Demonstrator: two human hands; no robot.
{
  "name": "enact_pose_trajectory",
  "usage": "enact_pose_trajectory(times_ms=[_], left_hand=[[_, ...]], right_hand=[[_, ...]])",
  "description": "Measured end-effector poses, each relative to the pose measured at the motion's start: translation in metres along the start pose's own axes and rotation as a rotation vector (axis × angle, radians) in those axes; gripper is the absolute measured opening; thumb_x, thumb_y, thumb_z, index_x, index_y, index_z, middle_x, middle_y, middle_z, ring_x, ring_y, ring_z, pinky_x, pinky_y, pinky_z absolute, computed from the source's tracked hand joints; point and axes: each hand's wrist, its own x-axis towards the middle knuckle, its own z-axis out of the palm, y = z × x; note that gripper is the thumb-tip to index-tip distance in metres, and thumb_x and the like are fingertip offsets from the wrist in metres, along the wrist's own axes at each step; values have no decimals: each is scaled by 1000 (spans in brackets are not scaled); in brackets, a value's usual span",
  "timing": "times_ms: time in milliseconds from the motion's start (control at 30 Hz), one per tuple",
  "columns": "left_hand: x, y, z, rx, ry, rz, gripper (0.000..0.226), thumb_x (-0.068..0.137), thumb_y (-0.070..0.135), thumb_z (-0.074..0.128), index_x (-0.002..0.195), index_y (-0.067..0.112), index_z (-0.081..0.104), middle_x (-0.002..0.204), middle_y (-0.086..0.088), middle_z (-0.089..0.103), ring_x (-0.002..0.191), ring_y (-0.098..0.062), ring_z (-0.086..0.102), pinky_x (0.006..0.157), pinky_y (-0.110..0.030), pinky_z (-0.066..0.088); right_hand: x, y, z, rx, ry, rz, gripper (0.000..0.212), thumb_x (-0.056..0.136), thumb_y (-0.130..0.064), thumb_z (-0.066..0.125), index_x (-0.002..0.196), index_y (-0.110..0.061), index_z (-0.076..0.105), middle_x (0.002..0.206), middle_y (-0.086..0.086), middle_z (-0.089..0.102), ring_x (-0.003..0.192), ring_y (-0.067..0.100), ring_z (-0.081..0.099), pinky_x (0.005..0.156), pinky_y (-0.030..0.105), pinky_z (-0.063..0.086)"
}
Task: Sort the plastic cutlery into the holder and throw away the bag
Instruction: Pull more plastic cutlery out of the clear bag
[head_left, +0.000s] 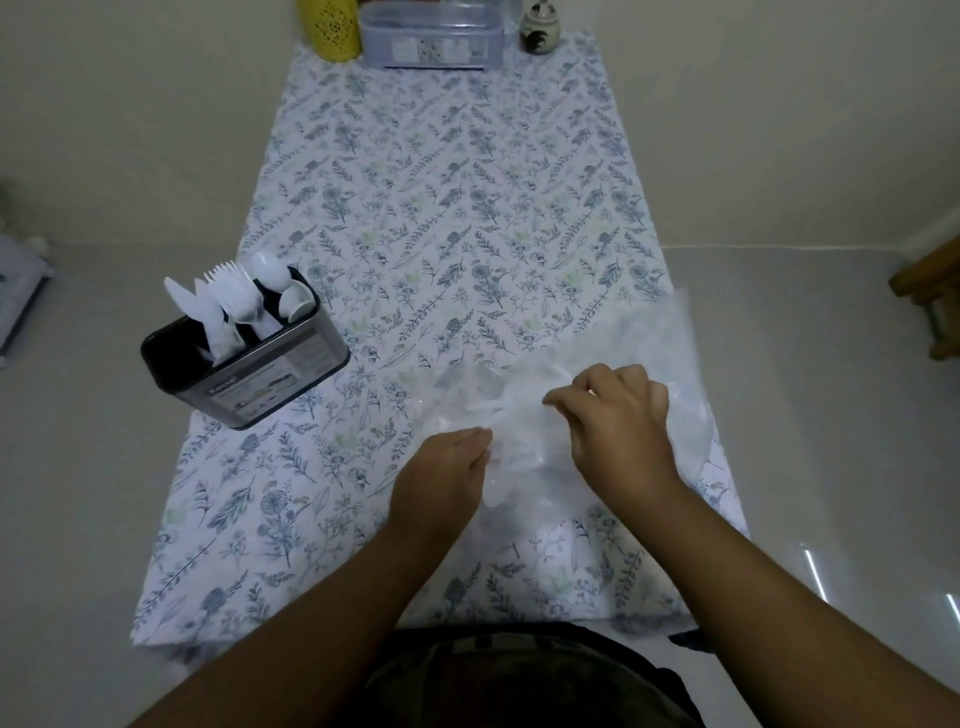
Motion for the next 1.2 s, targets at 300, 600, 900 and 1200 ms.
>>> enact_pose_trajectory(times_ms=[300,600,900,1200], left_hand=[[-7,0,0,19,-15,-10,29,93,25,57,114,15,75,113,-2,75,106,-22,69,91,-35,56],[-3,5,-8,79,62,81,33,92,38,52,96,19,79,87,2,76,75,-21,68,62,-36,58],[-8,8,-16,71,104,5,41,92,48,49,105,20,76,102,4,76,89,-19,71,68,-30,59],[-16,1,-28,-211,177,-166,34,89,31,66,120,17,62,116,1,59,110,-15,51,94,-24,42]], right_hand=[[-7,-3,-6,-69,-10,-31,28,77,-7,83,94,-29,81,95,-4,66,95,27,50,78,31,16],[-13,-9,3,-25,-116,-14,28,74,-16,86,100,-27,80,110,0,71,108,32,60,94,42,32],[-6,-18,-3,-10,-40,-112,38,72,-1,83,93,-32,81,91,-7,69,87,28,60,84,37,30],[-5,-13,0,-19,-85,-30,38,72,-5,87,92,-37,81,93,-9,70,93,28,57,83,37,26]])
